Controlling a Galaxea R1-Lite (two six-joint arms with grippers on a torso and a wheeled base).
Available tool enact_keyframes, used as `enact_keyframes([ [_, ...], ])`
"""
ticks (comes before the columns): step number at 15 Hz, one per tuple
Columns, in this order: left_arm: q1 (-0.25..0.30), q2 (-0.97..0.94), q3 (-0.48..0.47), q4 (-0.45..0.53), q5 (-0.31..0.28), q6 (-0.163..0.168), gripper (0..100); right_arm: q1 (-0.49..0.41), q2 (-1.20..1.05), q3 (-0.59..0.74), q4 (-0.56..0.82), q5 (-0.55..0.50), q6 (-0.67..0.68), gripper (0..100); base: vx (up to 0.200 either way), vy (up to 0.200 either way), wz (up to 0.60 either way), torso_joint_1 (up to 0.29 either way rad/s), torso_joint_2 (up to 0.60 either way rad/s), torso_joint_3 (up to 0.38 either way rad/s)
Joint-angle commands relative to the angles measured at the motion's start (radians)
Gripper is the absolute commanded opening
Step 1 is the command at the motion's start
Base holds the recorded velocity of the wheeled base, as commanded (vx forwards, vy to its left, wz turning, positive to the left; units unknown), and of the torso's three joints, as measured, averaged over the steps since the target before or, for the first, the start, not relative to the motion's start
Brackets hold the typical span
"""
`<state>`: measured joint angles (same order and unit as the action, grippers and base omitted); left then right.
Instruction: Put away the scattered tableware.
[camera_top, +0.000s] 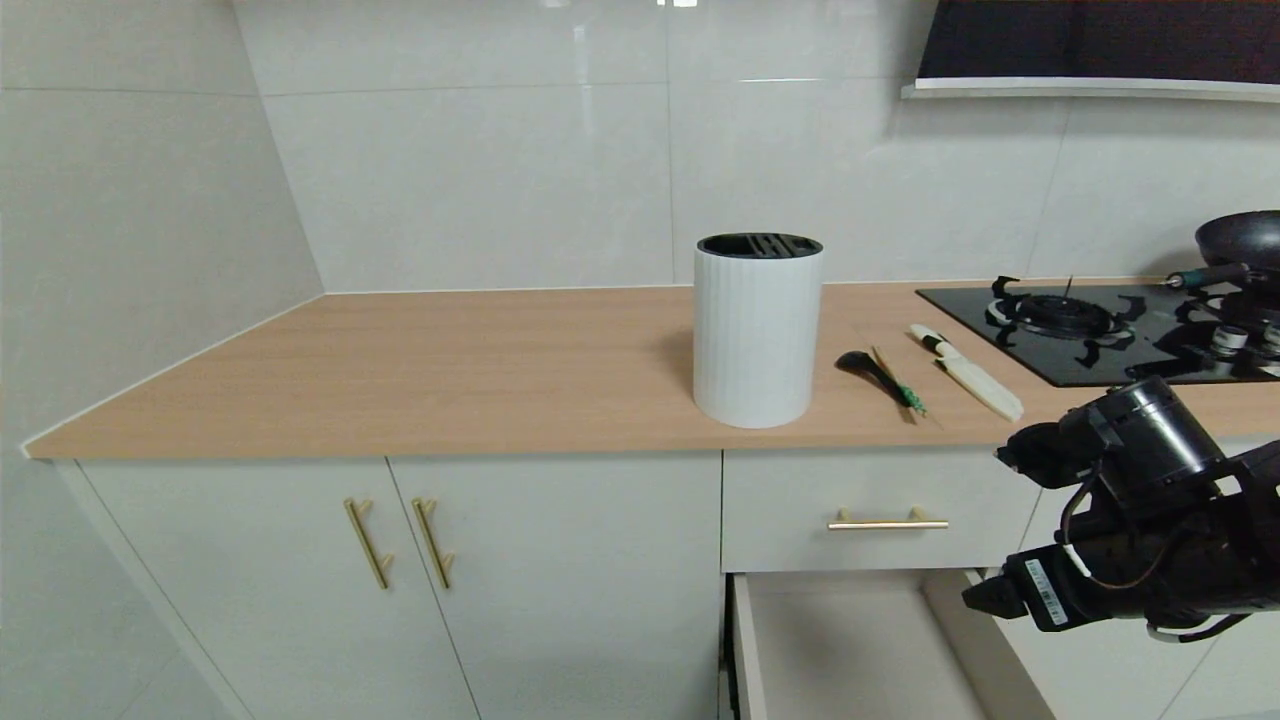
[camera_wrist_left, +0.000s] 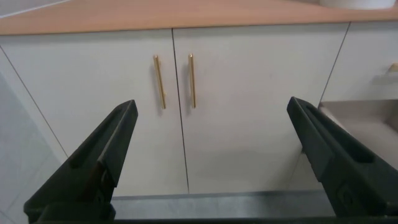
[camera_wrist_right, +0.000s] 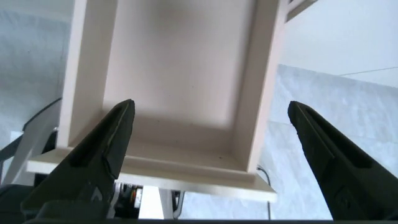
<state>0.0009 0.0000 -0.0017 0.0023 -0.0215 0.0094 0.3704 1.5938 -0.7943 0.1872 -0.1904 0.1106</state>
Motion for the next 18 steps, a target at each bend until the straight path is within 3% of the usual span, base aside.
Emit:
enact_keyframes([
  [1,0.001,0.000,0.000,0.001,0.000,0.000,100,0.001,0.000,0.000,0.001,0.000,0.000,100,0.000,0.000,0.00,0.193,-0.47,-0.271],
  [6,0.001,0.000,0.000,0.001,0.000,0.000,100,0.002,-0.008,-0.002,-0.005,-0.006,0.000,100,0.000,0.000,0.00,0.106,-0.24,-0.134],
  [7,0.001,0.000,0.000,0.001,0.000,0.000,100,0.008,-0.003,-0.033,-0.057,-0.011,0.000,100,0.000,0.000,0.00,0.000,0.00,0.000],
  [9,0.001,0.000,0.000,0.001,0.000,0.000,100,0.001,-0.002,-0.125,-0.092,-0.001,0.004,100,0.000,0.000,0.00,0.000,0.00,0.000],
  [10,0.001,0.000,0.000,0.001,0.000,0.000,100,-0.031,0.054,-0.230,-0.089,0.000,0.003,100,0.000,0.000,0.00,0.000,0.00,0.000],
  [14,0.001,0.000,0.000,0.001,0.000,0.000,100,-0.045,0.222,-0.536,0.041,-0.003,0.004,100,0.000,0.000,0.00,0.000,0.00,0.000],
  [18,0.001,0.000,0.000,0.001,0.000,0.000,100,-0.059,0.342,-0.646,0.047,-0.011,0.023,100,0.000,0.000,0.00,0.000,0.00,0.000],
])
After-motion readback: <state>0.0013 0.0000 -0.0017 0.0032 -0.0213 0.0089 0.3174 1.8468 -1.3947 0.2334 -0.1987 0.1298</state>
